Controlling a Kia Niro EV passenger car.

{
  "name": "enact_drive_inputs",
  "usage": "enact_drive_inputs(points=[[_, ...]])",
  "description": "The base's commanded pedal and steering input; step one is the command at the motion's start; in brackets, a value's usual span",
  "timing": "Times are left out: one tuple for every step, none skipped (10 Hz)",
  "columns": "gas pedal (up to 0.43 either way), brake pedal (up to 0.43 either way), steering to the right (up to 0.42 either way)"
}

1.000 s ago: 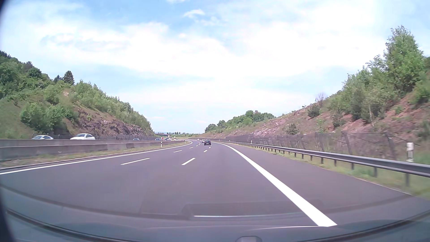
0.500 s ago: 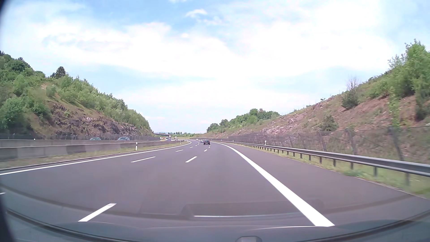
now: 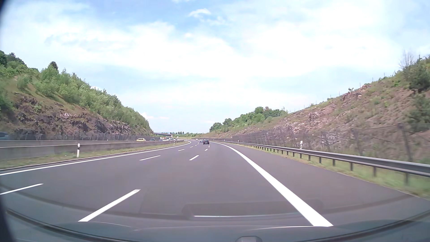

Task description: Follow the waypoints while adhering to traffic rules and regulations

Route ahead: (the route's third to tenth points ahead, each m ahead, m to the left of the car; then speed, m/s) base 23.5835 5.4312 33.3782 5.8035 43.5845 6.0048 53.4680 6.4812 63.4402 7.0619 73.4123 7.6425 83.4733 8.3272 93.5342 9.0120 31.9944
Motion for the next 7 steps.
enact_drive_inputs(points=[[0.299, 0.0, -0.005], [0.299, 0.0, -0.005], [0.299, 0.0, -0.006], [0.287, 0.0, -0.007], [0.28, 0.0, -0.008], [0.28, 0.0, -0.007], [0.268, 0.0, -0.008]])
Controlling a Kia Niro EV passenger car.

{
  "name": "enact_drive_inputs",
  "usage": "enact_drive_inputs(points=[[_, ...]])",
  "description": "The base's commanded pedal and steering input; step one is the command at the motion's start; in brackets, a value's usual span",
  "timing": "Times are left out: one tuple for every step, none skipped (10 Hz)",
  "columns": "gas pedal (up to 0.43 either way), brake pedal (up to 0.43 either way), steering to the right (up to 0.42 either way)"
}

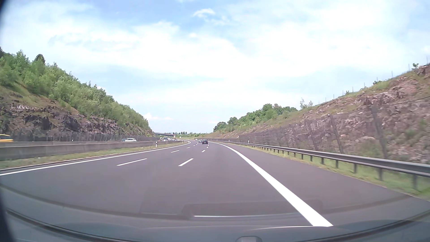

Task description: Follow the waypoints while adhering to traffic rules and regulations

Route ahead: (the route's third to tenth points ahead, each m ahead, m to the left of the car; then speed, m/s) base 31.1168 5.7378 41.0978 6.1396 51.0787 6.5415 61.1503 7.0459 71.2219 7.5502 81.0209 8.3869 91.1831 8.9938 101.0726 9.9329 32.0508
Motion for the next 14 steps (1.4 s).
enact_drive_inputs(points=[[0.26, 0.0, -0.009], [0.248, 0.0, -0.01], [0.228, 0.0, -0.009], [0.209, 0.0, -0.009], [0.197, 0.0, -0.009], [0.197, 0.0, -0.008], [0.197, 0.0, -0.008], [0.189, 0.0, -0.008], [0.189, 0.0, -0.007], [0.189, 0.0, -0.007], [0.189, 0.0, -0.006], [0.189, 0.0, -0.007], [0.189, 0.0, -0.009], [0.189, 0.0, -0.009]])
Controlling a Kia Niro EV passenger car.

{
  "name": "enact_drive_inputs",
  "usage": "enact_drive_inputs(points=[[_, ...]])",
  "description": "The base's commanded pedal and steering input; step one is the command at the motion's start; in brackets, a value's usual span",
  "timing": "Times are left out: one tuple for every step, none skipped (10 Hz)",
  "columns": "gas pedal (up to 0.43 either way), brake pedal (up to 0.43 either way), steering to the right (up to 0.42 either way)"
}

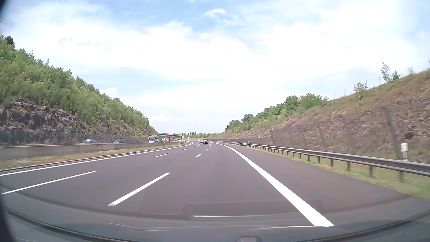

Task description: Follow the waypoints while adhering to traffic rules and regulations

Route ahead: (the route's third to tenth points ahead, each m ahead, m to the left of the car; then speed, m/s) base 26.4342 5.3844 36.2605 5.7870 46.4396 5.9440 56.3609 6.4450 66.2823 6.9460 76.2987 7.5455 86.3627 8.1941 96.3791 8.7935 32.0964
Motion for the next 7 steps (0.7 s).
enact_drive_inputs(points=[[0.189, 0.0, -0.009], [0.189, 0.0, -0.008], [0.189, 0.0, -0.008], [0.189, 0.0, -0.007], [0.189, 0.0, -0.007], [0.197, 0.0, -0.007], [0.197, 0.0, -0.006]])
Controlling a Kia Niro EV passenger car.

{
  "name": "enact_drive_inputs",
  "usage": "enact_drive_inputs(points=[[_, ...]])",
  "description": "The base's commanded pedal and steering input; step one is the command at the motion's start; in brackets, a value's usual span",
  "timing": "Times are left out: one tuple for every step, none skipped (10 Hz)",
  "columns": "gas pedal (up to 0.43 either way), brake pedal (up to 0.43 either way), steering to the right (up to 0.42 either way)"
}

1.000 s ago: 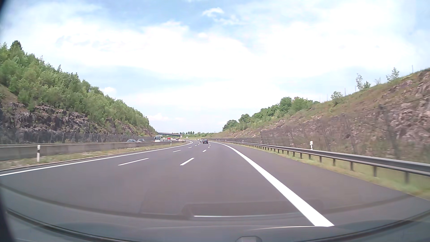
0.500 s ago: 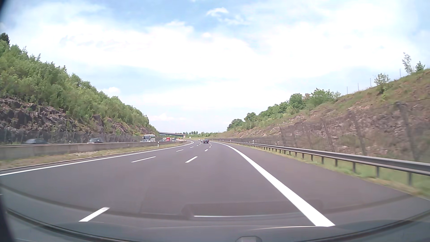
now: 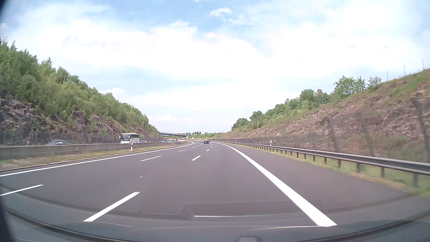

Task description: Follow the waypoints while adhering to traffic rules and regulations

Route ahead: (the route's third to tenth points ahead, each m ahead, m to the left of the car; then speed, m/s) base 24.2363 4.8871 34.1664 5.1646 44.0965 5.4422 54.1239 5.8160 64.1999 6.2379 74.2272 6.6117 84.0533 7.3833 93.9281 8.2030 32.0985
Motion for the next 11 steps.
enact_drive_inputs(points=[[0.197, 0.0, -0.005], [0.197, 0.0, -0.005], [0.197, 0.0, -0.005], [0.197, 0.0, -0.005], [0.197, 0.0, -0.005], [0.197, 0.0, -0.005], [0.197, 0.0, -0.005], [0.197, 0.0, -0.005], [0.197, 0.0, -0.005], [0.197, 0.0, -0.005], [0.197, 0.0, -0.005]])
